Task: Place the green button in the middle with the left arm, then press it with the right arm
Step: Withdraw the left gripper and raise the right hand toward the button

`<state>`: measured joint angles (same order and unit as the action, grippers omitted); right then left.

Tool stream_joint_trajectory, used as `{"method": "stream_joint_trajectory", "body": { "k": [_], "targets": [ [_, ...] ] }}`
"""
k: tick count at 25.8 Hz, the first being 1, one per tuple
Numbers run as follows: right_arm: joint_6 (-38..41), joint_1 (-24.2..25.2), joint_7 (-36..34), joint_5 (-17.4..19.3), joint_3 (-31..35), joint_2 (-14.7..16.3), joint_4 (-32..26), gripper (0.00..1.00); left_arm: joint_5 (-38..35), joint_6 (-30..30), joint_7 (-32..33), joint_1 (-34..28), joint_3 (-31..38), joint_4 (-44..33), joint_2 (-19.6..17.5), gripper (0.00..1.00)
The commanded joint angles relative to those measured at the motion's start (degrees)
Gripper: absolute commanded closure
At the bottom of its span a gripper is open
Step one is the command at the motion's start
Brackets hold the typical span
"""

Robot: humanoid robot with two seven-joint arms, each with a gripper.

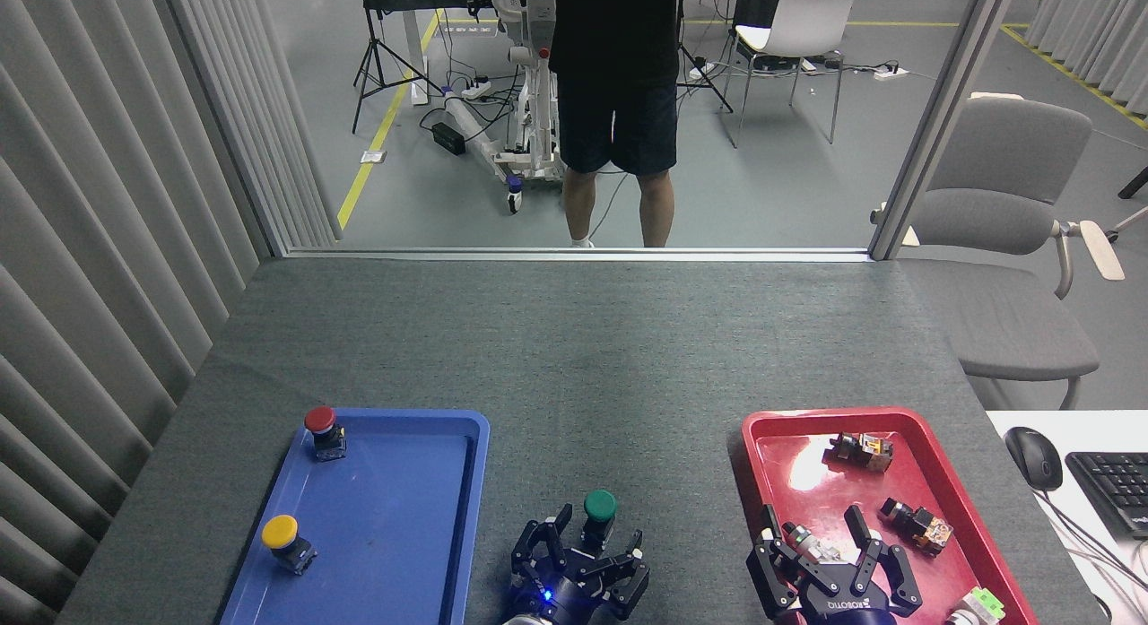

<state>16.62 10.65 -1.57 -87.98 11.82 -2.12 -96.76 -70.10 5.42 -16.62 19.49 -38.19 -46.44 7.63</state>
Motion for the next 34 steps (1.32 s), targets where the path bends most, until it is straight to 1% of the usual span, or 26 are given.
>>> {"method": "stream_joint_trajectory", "body": {
  "k": [1, 6, 9, 11, 15, 16, 17, 18, 20, 21, 22, 23, 24, 26, 28, 30, 31, 34],
  "targets": [
    [0.08, -0.28, 0.07, 0.01, -0.22, 0.02, -0.01, 0.0, -0.21, -0.06, 0.01, -2.35, 0.04, -3.13, -0.42, 0.01],
    [0.17, -0.54, 0.16, -0.08, -0.48, 0.1, -0.01, 0.0, -0.65, 0.03, 0.1, -7.09, 0.13, -11.22, -0.95, 0.01],
    [0.17, -0.54, 0.16, -0.17, -0.57, 0.19, -0.01, 0.0, -0.83, 0.82, 0.1, -9.03, 0.13, -14.21, -1.65, 0.01],
    [0.17, -0.63, 0.16, -0.35, -0.75, 0.19, -0.01, 0.0, -0.74, 2.23, 0.1, -10.78, 0.13, -17.46, -3.85, 0.01],
    [0.61, -1.24, 0.16, -0.52, -1.72, 0.19, -0.01, 0.0, -0.47, 2.67, 0.27, -16.23, 0.4, -29.06, -10.97, 0.01],
    [0.61, -1.33, 0.16, -0.61, -2.59, 0.19, -0.1, 0.01, -0.03, 3.02, 0.54, -17.29, 0.75, -31.43, -12.02, 0.01],
    [0.52, -1.33, 0.25, -0.7, -3.12, 0.28, -0.19, 0.04, -0.03, 3.63, 0.63, -18.25, 1.19, -33.54, -13.08, 0.01],
    [0.43, -1.51, 0.25, -1.14, -3.56, 0.28, -0.19, 0.15, -0.03, 4.08, 0.63, -19.31, 1.54, -35.47, -14.31, 0.01],
    [0.52, -1.86, 0.25, -4.39, -4.0, 0.28, -0.19, 0.39, 0.14, 4.08, 0.63, -21.51, 2.15, -39.87, -16.59, 0.01],
    [0.61, -1.95, 0.25, -5.71, -4.35, 0.19, -0.19, 0.47, 0.14, 4.16, 0.63, -22.47, 2.5, -42.07, -17.39, 0.01],
    [0.7, -2.04, 0.25, -6.23, -4.88, 0.19, -0.19, 0.53, 0.14, 4.25, 0.63, -23.62, 3.3, -44.35, -17.91, 0.01],
    [0.78, -2.3, 0.25, -6.23, -5.41, 0.1, -0.1, 0.58, 0.14, 4.25, 0.71, -24.85, 4.44, -46.46, -18.53, 0.01],
    [0.79, -3.0, 0.25, -6.32, -6.02, 0.1, -0.01, 0.67, 0.14, 4.25, 0.8, -25.99, 6.02, -48.13, -19.23, 0.01],
    [1.31, -4.06, 0.33, -6.41, -8.13, -0.07, 0.43, 0.72, 0.23, 4.16, 0.98, -27.13, 8.74, -49.89, -20.55, 0.01],
    [1.75, -4.94, 0.34, -6.5, -9.71, -0.42, 1.4, 0.88, 0.41, 3.81, 1.07, -27.13, 11.12, -49.63, -21.08, 0.01],
    [1.75, -6.69, 0.42, -6.76, -10.77, -0.78, 3.24, 0.91, 1.72, 3.64, 1.07, -27.04, 13.23, -49.54, -21.08, 0.01],
    [1.75, -7.22, 0.69, -6.85, -11.56, -1.13, 5.0, 0.99, 2.78, 3.64, 1.15, -26.96, 13.75, -49.63, -21.08, 0.01],
    [1.66, -8.45, 2.01, -6.94, -14.46, -1.3, 8.78, 1.0, 6.03, 3.99, 1.33, -26.17, 14.37, -49.63, -21.34, 0.01]
  ]
}}
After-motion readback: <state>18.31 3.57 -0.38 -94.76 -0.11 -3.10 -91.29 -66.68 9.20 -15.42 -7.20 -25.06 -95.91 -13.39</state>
